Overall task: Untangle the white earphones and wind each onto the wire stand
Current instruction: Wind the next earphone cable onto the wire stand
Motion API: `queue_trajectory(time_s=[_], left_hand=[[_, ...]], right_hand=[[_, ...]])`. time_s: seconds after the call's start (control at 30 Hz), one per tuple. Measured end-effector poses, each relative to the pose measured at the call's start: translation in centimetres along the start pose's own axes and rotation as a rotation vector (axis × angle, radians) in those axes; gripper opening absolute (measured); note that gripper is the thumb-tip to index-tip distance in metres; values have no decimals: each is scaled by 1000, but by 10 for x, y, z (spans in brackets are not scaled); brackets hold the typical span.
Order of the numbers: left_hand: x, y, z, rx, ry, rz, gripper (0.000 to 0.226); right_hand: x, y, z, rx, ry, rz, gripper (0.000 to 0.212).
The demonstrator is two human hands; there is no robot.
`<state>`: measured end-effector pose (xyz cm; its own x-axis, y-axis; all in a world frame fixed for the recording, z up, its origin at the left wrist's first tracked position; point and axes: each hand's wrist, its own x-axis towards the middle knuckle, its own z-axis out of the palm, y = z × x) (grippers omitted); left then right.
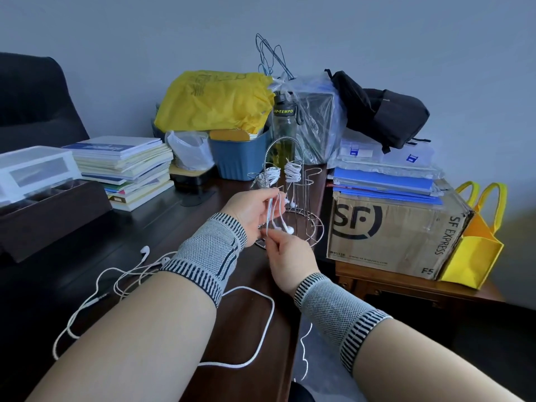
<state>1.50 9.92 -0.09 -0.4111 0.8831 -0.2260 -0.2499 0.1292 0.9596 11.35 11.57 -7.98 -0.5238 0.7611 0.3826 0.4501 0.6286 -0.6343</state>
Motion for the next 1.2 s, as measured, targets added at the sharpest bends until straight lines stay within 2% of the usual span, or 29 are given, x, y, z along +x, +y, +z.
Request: queue_trajectory(time_s=[0.13, 0.33, 0.57, 0.9, 1.03, 1.2], left_hand=[[1, -1, -3, -17, -93, -52, 28], [-3, -12, -7, -24, -112, 21, 21], [-2, -38, -15, -248, -91, 115, 11], [-6, -41, -15, -416, -122, 137, 15], [-6, -38, -14, -504, -123, 130, 19], [-3, -38, -16, -515, -112, 111, 20]], right_hand=[[-3, 12, -4, -197, 35, -55, 26], [-1, 17, -2, -145, 72, -56, 26], [-3, 19, 1, -77, 135, -52, 31], [-6, 23, 1, -1, 155, 2, 25], [-8, 21, 0, 31, 203, -114, 35], [-9, 16, 4, -86, 190, -318, 36]])
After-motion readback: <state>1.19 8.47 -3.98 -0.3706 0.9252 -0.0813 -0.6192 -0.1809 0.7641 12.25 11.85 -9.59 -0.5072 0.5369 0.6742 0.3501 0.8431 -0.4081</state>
